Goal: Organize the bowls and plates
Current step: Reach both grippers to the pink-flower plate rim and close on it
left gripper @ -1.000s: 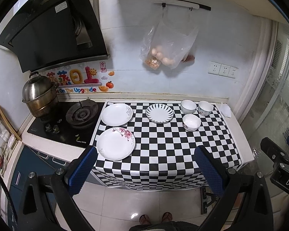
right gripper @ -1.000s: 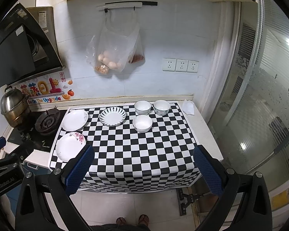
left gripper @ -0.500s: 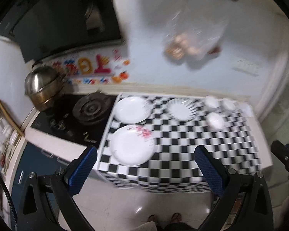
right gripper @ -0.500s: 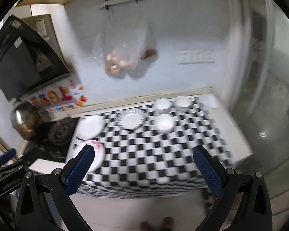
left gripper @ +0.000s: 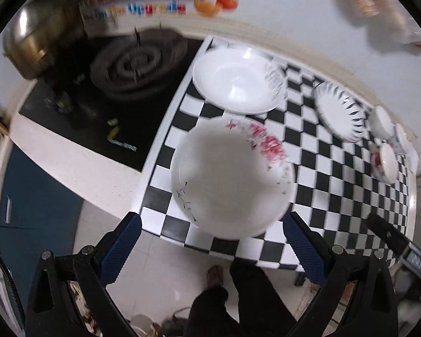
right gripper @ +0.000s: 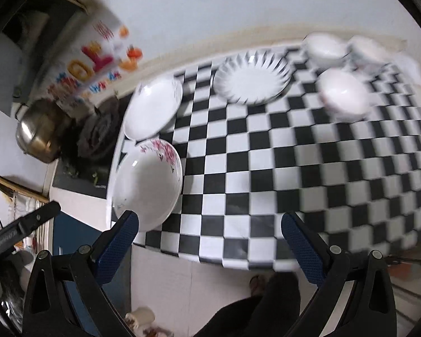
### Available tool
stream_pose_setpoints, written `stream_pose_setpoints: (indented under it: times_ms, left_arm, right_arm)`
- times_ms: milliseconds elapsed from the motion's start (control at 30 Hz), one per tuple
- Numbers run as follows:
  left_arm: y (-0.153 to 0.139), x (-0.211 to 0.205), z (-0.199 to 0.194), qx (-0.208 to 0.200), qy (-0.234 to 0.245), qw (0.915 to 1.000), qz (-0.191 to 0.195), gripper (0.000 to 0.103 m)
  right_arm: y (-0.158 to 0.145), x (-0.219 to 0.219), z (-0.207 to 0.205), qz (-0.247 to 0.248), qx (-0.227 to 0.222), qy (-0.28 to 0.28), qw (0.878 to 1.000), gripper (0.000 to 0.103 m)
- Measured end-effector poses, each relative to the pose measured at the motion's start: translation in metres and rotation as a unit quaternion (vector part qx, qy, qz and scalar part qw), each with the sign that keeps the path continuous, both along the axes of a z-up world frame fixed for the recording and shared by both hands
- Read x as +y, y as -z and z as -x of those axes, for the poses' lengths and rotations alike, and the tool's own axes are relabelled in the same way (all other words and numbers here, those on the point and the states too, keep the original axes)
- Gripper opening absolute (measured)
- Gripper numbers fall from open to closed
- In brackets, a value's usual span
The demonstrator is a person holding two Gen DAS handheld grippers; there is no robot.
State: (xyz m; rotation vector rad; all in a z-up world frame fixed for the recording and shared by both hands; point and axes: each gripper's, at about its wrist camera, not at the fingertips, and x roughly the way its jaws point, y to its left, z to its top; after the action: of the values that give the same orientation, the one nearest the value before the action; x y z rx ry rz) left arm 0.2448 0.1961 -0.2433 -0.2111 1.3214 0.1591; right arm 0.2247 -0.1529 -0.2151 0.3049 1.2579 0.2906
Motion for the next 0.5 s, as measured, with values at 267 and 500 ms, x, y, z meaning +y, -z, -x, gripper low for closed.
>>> stream_pose_setpoints:
  times_ms: [267,500]
  left_arm:
    - [0.085,0.032,-0.062,0.072,-0.042,0.9965,0.006,0.085]
    - [0.129,0.052,-0.083,0.12,-0.044,0.9918,-0.002,0.077]
  right_arm:
    - [0.099,0.06,-0.096,-0.01,0.097,-0.069,0.993,0.083]
    - [0.153,0.101,-0.138,-0.038,0.154,-0.109,0.981,0.059]
